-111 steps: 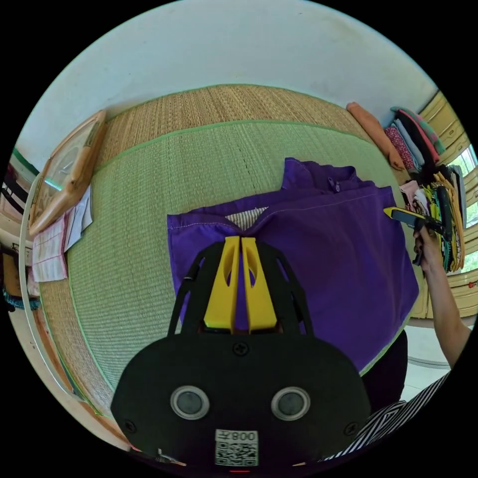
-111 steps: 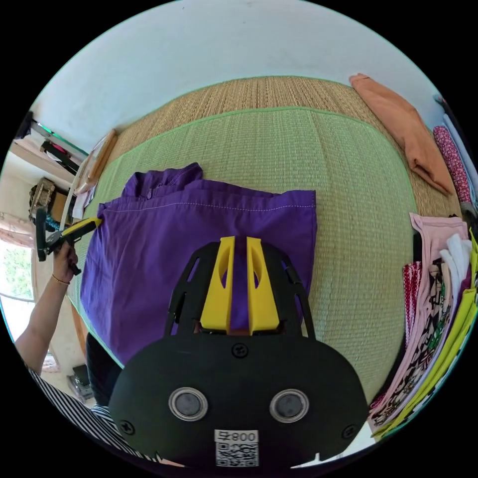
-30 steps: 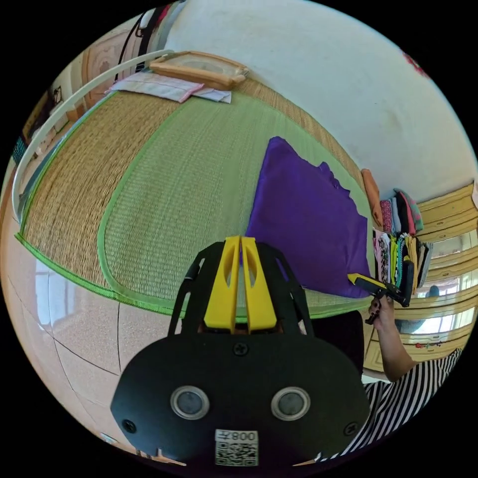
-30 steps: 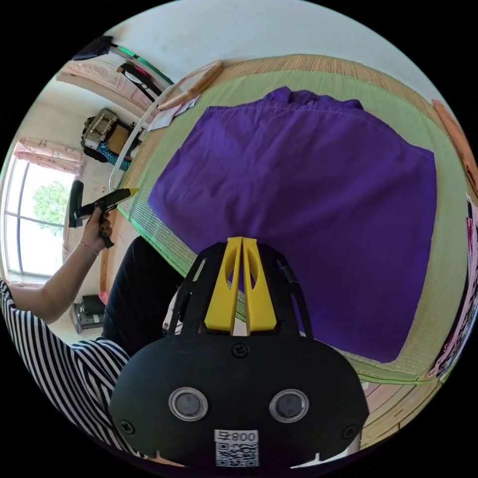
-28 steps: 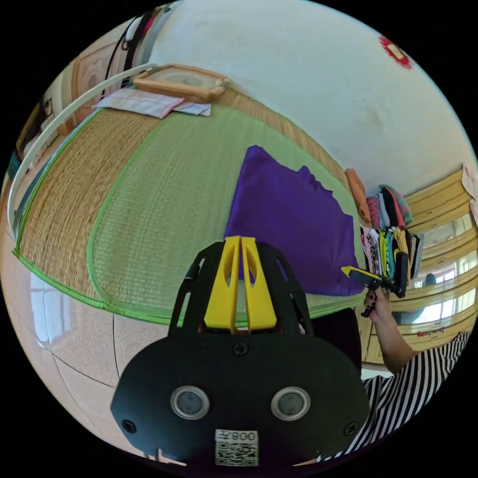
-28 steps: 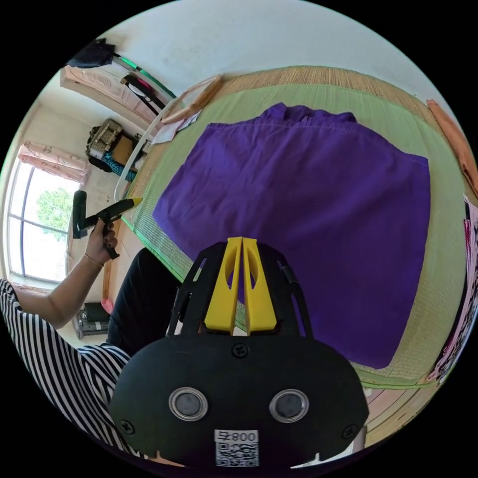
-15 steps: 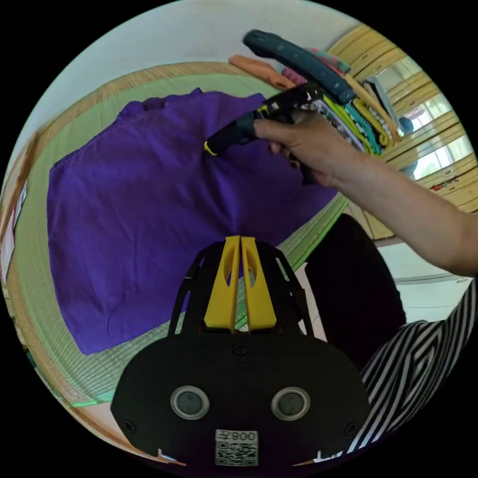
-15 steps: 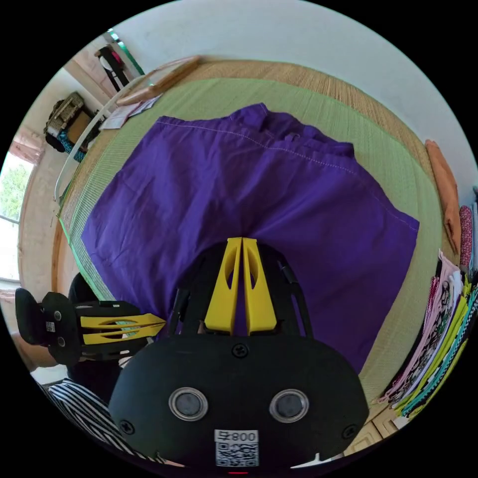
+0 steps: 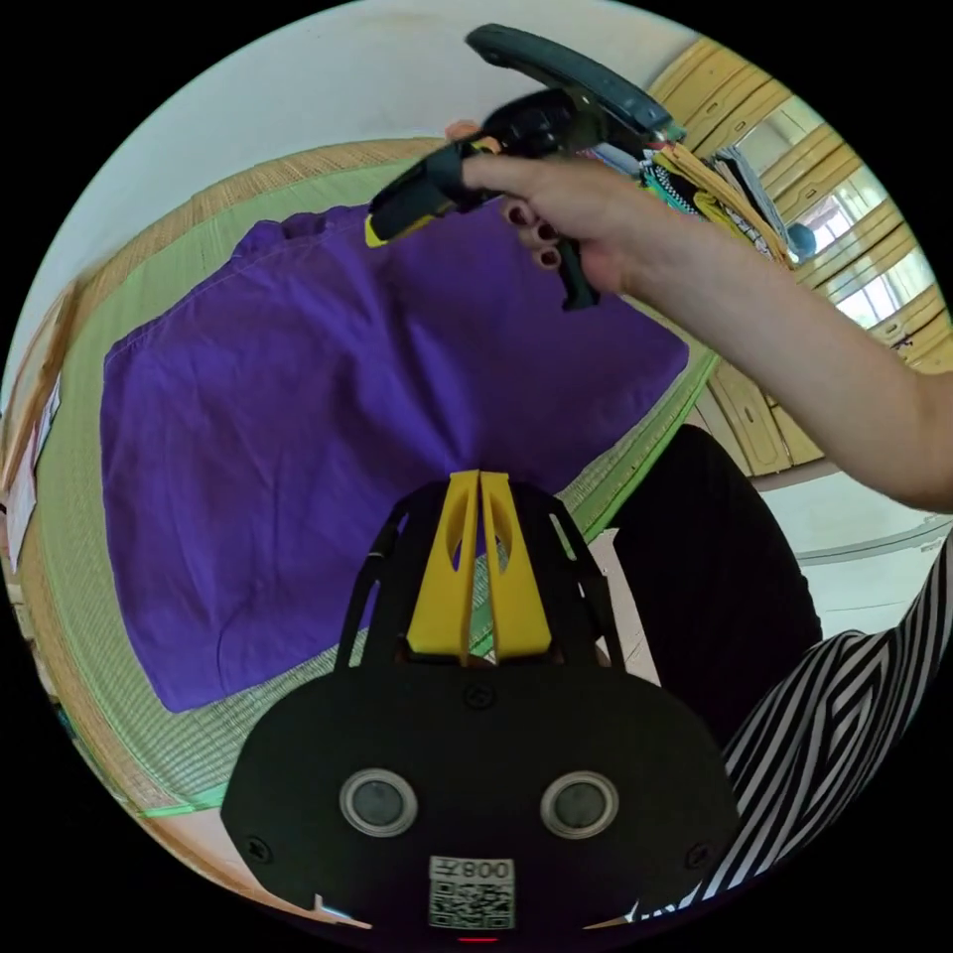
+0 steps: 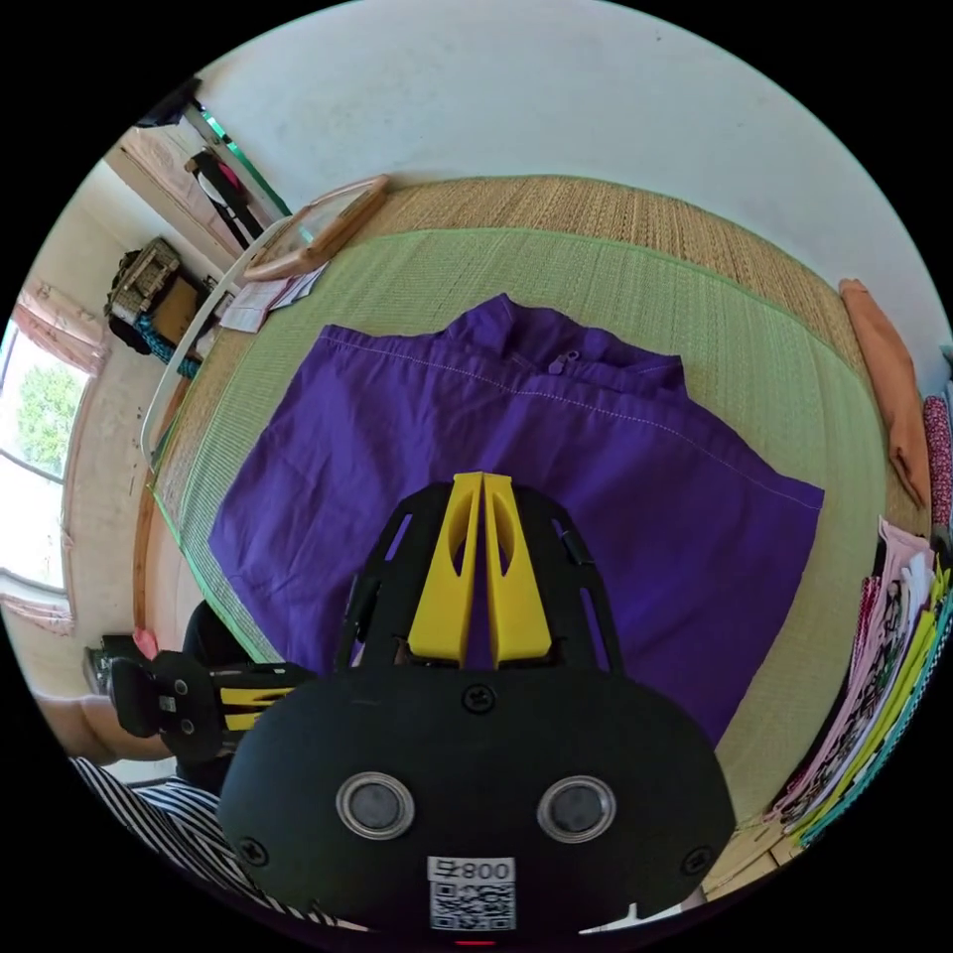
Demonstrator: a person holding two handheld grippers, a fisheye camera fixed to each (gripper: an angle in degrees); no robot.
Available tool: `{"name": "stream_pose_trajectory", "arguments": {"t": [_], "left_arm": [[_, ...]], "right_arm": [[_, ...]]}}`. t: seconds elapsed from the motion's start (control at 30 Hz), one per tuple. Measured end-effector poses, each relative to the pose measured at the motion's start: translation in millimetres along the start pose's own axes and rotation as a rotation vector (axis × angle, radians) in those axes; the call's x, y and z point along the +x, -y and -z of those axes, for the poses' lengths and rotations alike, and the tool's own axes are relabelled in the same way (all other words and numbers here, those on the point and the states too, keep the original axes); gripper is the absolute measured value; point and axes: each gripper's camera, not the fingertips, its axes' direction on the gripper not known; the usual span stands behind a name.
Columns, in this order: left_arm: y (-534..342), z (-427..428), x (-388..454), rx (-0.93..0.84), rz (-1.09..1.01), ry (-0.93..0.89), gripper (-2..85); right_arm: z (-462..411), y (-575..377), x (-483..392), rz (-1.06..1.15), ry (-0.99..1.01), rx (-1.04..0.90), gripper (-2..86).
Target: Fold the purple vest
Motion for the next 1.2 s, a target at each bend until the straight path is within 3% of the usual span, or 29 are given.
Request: {"name": "stream_pose_trajectory", "arguments": {"t": [0.2, 0.5, 0.7, 0.97, 1.2], "left_arm": [[12, -4, 18, 0.006, 0.026, -0.035, 0.0], [19, 13, 47, 0.042, 0.046, -0.04, 0.1], [-1, 31, 59, 0.075, 0.097, -0.074, 0.1], [-18, 36, 79, 0.051, 0.118, -0.08, 0.1], [0, 34, 108, 0.047, 0.048, -0.066, 0.1]], "right_arm": [[-54, 11, 29, -0.026, -0.008, -0.138, -0.1], [-33, -35, 63, -0.031, 0.066, -0.062, 0.1], [6, -155, 115, -0.144, 0.188, 0.028, 0.2], [24, -374, 234, -0.56, 0.299, 0.104, 1.3], [12, -482, 297, -0.785, 0.401, 0.222, 6.8]]}}
